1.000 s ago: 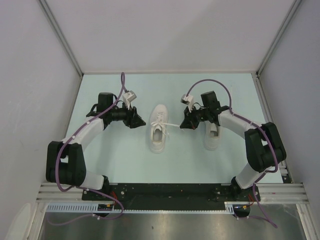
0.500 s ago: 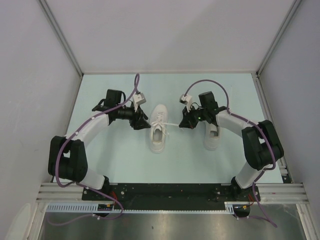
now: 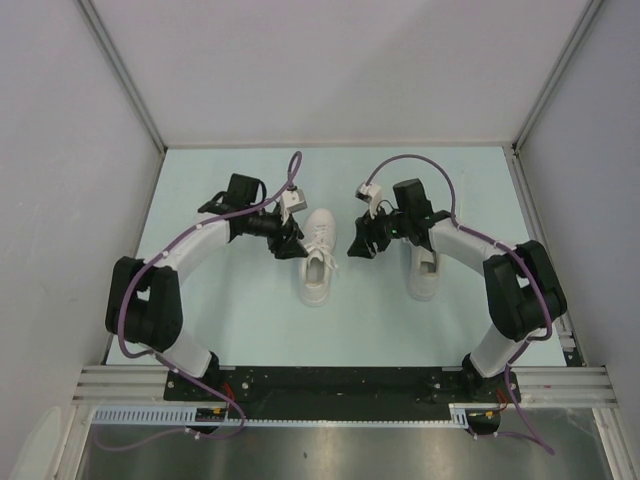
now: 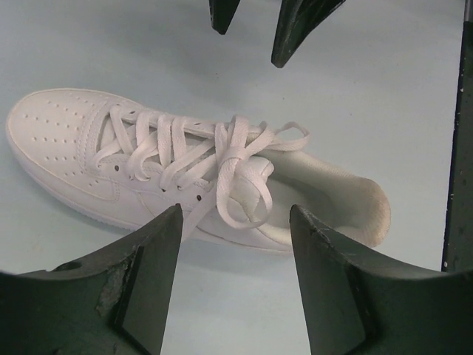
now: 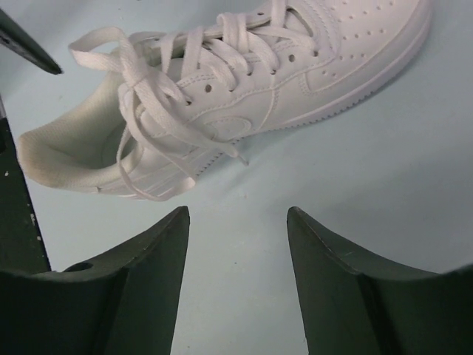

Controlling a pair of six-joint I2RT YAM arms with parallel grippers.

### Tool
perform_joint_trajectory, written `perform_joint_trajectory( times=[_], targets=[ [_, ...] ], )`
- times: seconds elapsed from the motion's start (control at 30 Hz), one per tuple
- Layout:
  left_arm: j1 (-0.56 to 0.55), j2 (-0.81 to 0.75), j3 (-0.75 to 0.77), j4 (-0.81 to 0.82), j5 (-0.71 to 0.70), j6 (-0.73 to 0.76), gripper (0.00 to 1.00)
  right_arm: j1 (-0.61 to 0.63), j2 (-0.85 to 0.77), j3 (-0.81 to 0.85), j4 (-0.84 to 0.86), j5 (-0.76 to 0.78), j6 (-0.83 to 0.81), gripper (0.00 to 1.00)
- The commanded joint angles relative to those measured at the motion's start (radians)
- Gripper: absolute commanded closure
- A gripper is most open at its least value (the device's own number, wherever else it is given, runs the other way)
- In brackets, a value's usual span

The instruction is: Tie the shoes

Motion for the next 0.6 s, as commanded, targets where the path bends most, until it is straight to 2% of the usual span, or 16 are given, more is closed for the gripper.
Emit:
perform_joint_trajectory(
  times=[0.0, 0.13, 0.23, 0.3, 0.43, 0.57],
  targets=[
    [-0.015, 0.032, 0.057, -0.022, 0.009, 0.049, 0.36, 0.031, -0.039, 0.036, 0.034, -0.083, 0.032, 0.38],
    [-0.018, 0.066, 0.089, -0.079, 0.020, 0.065, 0.38, 0.054, -0.030, 0.036, 0.029, -0.094, 0.026, 0.36],
    [-0.019, 0.068, 0.092, -0.085, 0.020, 0.066, 0.47, 0.062, -0.022, 0.036, 0.018, -0.092, 0.007, 0.35],
    [-0.019, 0.068, 0.095, -0.097, 0.023, 0.069, 0.56, 0.063, -0.019, 0.036, 0.009, -0.094, 0.002, 0.34],
    [-0.019, 0.061, 0.109, -0.122, 0.029, 0.090, 0.79, 0.074, -0.016, 0.036, 0.000, -0.111, 0.000, 0.23],
    [-0.019, 0.051, 0.114, -0.116, 0.032, 0.086, 0.85, 0.086, 0.001, 0.036, 0.017, -0.138, 0.009, 0.20]
  ],
)
